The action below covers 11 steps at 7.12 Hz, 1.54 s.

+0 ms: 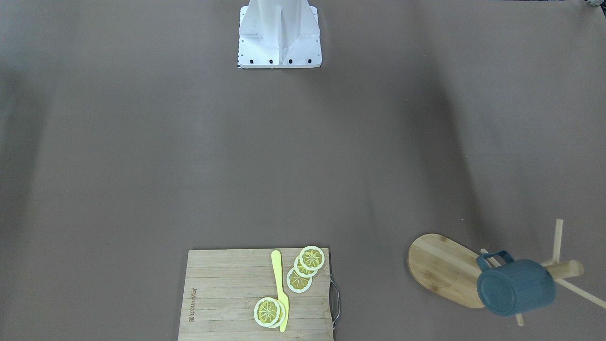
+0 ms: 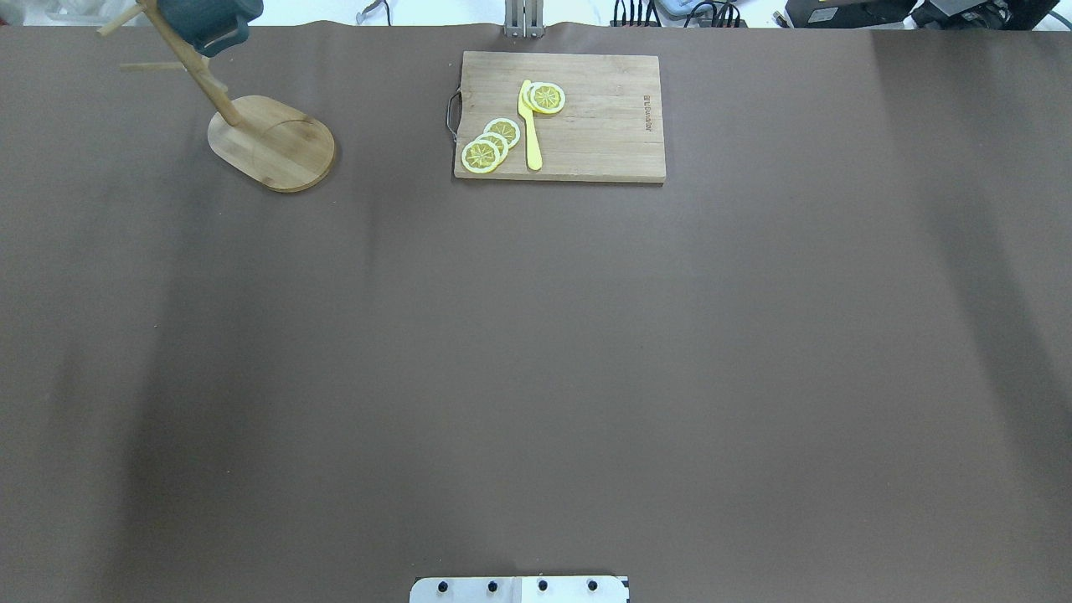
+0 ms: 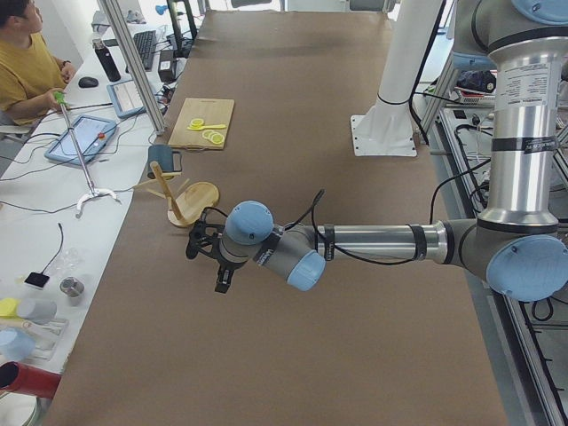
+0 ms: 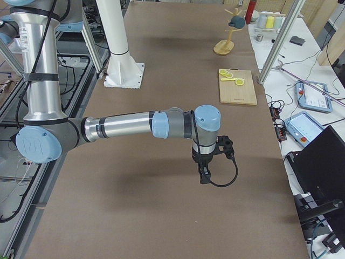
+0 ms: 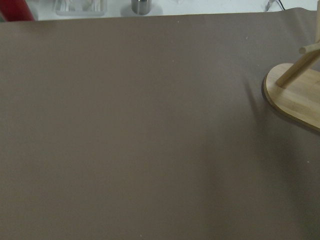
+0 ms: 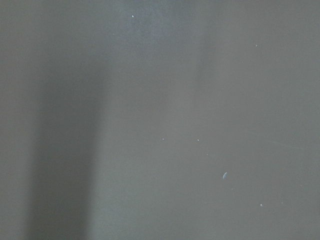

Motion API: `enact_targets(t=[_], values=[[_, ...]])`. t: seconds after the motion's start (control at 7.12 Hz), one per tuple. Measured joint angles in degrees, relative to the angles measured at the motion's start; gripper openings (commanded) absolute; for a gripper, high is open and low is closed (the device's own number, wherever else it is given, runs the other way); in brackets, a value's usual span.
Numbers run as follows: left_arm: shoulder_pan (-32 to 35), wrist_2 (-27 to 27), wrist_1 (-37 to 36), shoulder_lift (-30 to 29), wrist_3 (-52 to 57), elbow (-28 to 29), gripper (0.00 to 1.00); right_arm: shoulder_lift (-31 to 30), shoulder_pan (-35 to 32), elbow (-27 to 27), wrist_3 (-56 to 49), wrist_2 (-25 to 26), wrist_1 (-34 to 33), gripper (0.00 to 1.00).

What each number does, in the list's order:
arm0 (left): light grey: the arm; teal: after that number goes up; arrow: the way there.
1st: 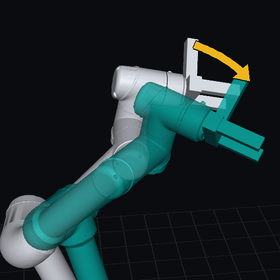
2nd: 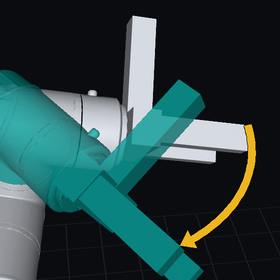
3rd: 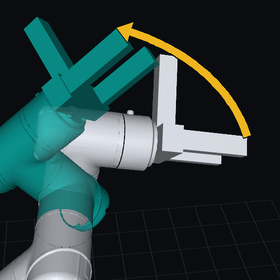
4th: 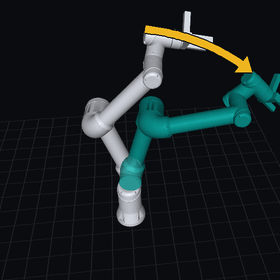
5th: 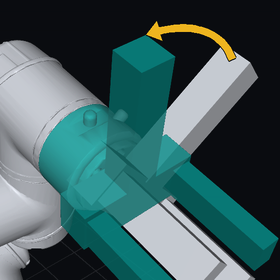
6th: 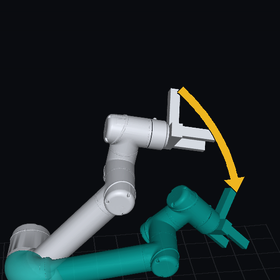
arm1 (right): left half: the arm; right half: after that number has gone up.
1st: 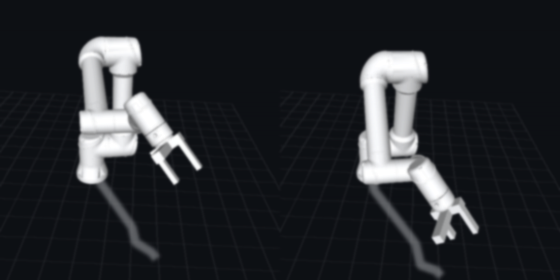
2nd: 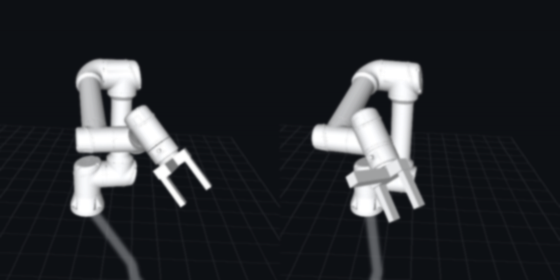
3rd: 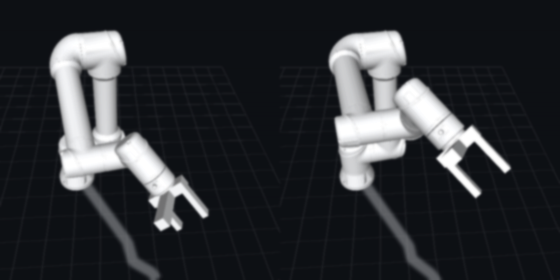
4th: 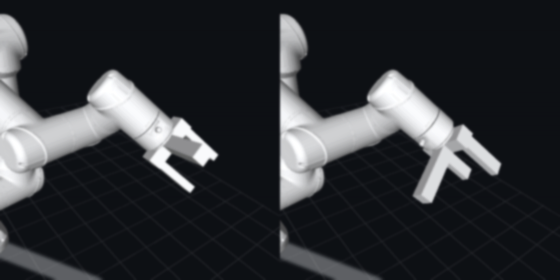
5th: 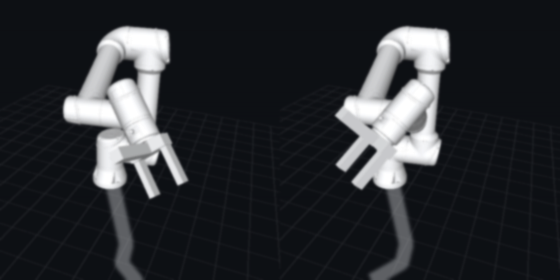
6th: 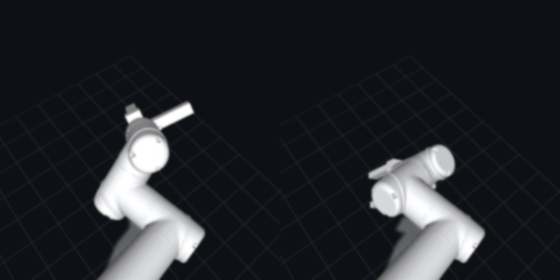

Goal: Hang cup on storage rack

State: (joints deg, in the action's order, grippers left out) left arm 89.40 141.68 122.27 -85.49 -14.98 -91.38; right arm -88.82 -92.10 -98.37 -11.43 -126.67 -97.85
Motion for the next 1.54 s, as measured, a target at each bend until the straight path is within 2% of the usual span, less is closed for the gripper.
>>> enact_targets(t=[0.28, 0.56, 0.84, 1.54], values=[[0.13, 1.38, -2.49, 4.33, 4.52, -1.63, 0.99, -0.37, -0.01, 1.52, 0.00, 0.01, 0.30, 1.00], [-0.11, -0.33, -3.19, 7.79, 5.29, -4.78, 0.99, -1.11, -0.34, 1.78, -0.06, 0.02, 0.43, 1.00], [-0.30, -2.37, -3.32, 9.12, 5.39, -6.69, 0.99, -1.82, -0.57, 1.37, -0.07, 0.03, 0.54, 1.00], [-1.39, -2.94, -3.44, 10.61, 5.92, -9.35, 0.99, -3.26, -0.62, 1.85, 0.21, -0.12, 2.56, 1.00]])
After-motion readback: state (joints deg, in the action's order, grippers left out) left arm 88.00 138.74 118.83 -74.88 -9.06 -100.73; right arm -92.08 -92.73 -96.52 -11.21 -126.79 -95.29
